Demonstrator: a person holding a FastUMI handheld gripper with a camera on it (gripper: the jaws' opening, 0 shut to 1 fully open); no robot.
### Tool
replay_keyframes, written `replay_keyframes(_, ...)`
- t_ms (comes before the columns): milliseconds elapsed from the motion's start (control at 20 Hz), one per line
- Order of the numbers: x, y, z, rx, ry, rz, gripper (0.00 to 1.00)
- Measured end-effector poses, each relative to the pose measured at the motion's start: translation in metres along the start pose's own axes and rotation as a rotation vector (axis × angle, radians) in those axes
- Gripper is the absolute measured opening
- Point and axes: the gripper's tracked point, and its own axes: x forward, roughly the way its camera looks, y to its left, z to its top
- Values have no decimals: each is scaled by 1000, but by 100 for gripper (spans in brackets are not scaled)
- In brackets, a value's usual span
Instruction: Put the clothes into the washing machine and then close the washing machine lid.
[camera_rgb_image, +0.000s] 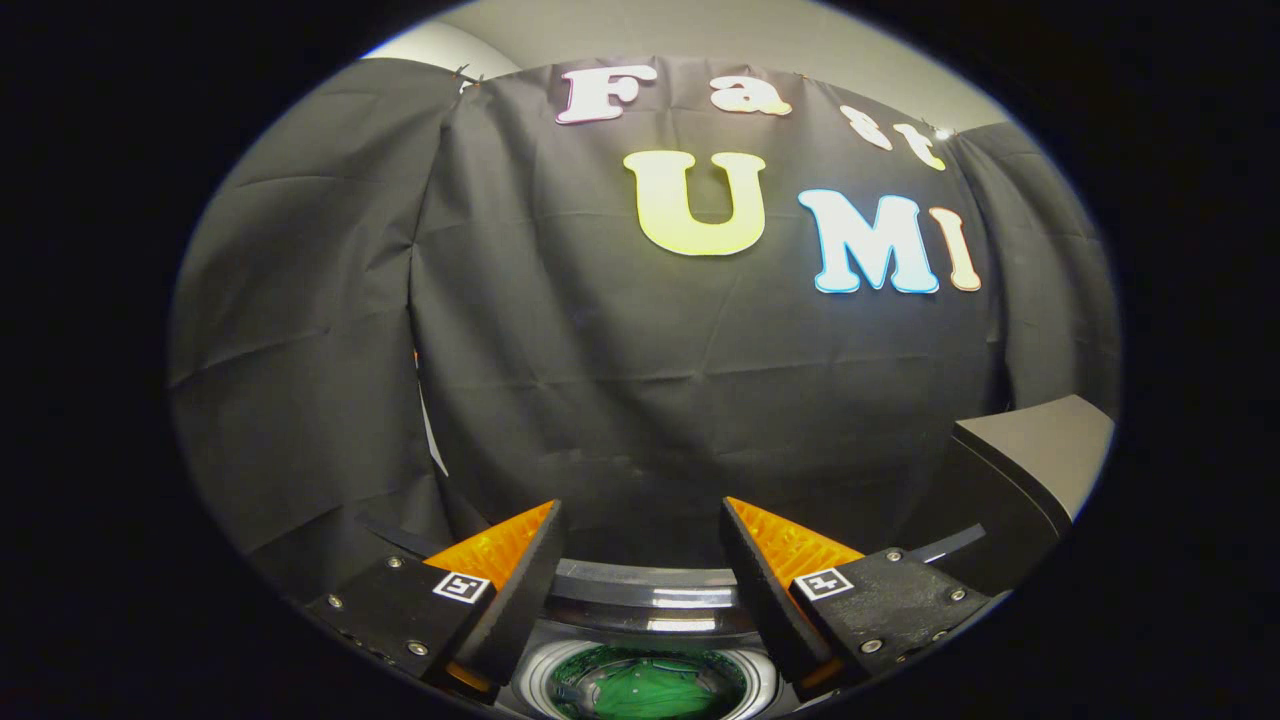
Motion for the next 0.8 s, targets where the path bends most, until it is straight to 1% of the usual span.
replay_keyframes(200, -15, -1, -12, -1, -16, 28, 95)
replay_keyframes(350, -25, 0, -27, 4, -23, 25, 94)
replay_keyframes(550, -39, 8, -64, 31, 35, 57, 94)
replay_keyframes(800, -61, 11, -123, 47, 121, 50, 93)
